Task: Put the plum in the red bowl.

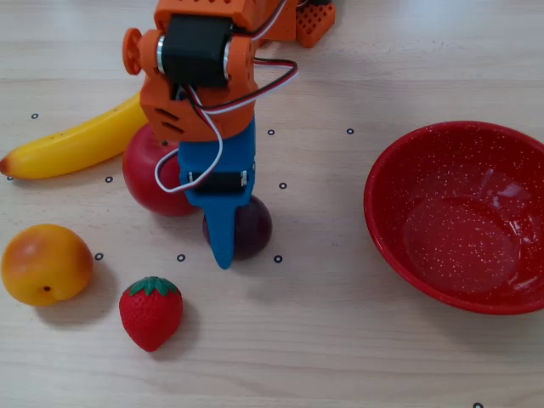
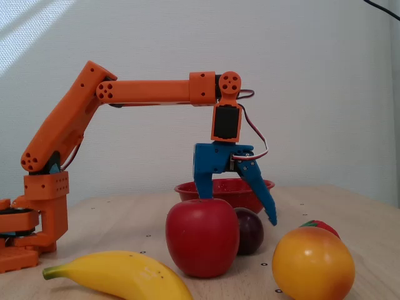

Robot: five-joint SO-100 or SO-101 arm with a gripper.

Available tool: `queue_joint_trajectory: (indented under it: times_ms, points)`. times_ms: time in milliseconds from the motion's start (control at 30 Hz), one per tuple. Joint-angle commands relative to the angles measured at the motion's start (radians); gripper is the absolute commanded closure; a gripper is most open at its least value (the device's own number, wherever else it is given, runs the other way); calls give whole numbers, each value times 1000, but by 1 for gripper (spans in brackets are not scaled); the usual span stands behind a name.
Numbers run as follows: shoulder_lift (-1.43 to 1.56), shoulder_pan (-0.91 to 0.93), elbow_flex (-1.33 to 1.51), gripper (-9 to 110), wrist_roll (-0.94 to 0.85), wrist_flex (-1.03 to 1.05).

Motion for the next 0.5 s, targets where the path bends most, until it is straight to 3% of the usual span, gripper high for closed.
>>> queue_joint_trajectory:
  times_ms: [0,467]
  points:
    - [60,21,-80,56,51,38]
    - [31,32,-58,57,160,91]
